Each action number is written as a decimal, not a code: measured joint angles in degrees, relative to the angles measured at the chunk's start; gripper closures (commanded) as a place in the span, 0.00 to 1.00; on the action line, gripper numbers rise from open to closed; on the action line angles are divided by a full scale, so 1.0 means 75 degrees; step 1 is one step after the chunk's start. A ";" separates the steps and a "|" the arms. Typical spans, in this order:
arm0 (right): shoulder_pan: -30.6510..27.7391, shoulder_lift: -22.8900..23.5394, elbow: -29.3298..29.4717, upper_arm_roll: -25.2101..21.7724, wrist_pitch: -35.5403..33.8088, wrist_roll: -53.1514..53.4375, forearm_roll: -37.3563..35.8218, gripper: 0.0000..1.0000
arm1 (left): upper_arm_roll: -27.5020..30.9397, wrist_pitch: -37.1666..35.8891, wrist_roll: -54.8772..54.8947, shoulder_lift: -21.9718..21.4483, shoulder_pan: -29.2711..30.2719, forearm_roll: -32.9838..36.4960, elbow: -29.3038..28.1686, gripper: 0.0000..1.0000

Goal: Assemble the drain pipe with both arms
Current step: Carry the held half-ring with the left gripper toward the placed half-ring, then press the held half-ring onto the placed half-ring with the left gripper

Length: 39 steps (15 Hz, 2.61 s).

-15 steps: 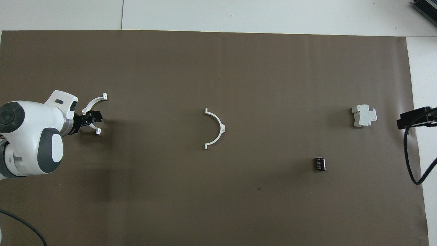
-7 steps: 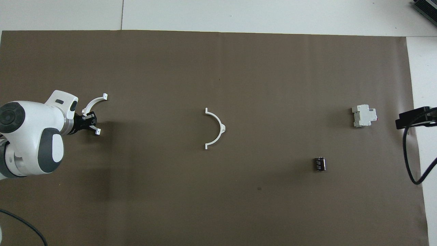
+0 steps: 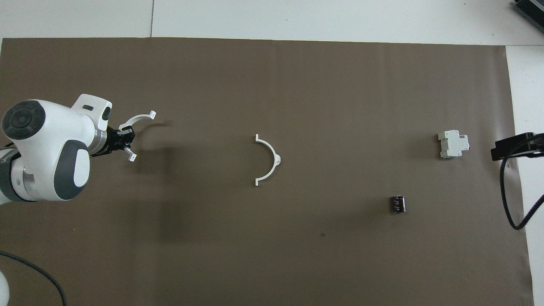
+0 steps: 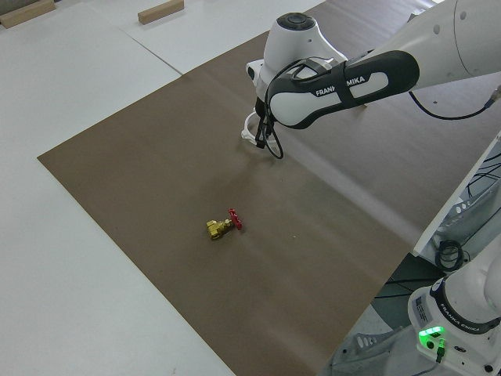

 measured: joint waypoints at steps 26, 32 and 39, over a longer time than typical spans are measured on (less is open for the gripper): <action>0.0001 0.0000 0.0000 0.0001 0.0000 0.0000 0.0005 0.00 | 0.0060 0.0655 -0.6856 0.0724 -0.3677 0.0814 -0.0036 1.00; 0.0001 0.0000 0.0000 0.0001 0.0000 0.0000 0.0005 0.00 | 0.0032 0.0655 -0.7019 0.0723 -0.4185 0.0819 -0.0186 1.00; 0.0001 0.0000 0.0000 0.0001 0.0000 0.0000 0.0005 0.00 | 0.0056 0.0890 -0.7034 0.0722 -0.4238 0.0823 -0.0458 1.00</action>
